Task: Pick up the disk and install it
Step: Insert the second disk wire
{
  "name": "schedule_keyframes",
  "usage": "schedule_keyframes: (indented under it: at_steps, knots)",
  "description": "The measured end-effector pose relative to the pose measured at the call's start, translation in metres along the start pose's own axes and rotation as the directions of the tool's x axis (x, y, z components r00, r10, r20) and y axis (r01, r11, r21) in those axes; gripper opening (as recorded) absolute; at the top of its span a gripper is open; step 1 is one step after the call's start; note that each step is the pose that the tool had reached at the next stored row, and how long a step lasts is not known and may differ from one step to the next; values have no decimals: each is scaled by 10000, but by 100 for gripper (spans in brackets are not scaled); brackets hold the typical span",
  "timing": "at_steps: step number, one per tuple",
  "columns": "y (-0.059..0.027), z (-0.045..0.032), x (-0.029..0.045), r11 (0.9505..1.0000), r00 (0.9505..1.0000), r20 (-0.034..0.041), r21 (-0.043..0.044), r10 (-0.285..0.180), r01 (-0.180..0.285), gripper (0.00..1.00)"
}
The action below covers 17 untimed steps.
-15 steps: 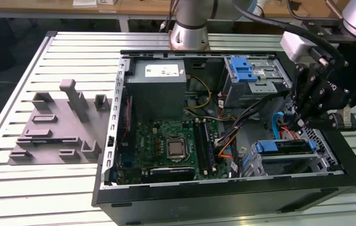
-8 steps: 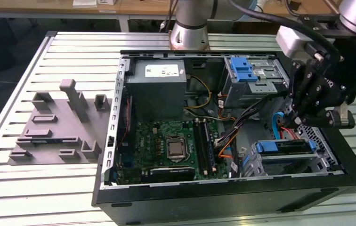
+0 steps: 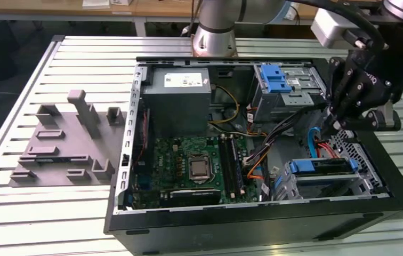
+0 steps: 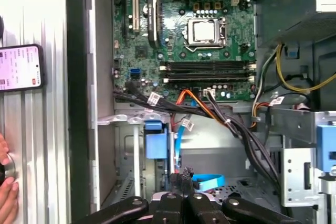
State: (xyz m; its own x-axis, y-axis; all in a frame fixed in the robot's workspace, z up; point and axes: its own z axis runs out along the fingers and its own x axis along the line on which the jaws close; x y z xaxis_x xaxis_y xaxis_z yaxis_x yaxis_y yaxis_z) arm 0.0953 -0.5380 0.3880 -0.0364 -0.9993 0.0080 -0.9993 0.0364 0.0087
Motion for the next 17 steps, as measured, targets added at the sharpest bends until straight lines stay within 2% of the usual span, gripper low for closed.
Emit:
schedule_keyframes:
  at_steps: [2,5,8,9,14,17]
  knots:
    - [0,0,-60,10000,10000,-25,1,-1,1,11]
    - [-8,10,-103,10000,10000,-28,-8,-1,1,11]
    - [-12,45,-109,10000,10000,-32,-10,1,-1,17]
    - [-13,58,-111,10000,10000,-40,-10,0,0,24]
    - [-20,126,-122,10000,10000,-80,-8,0,0,24]
    - [-21,164,-126,10000,9999,-166,-6,1,-1,24]
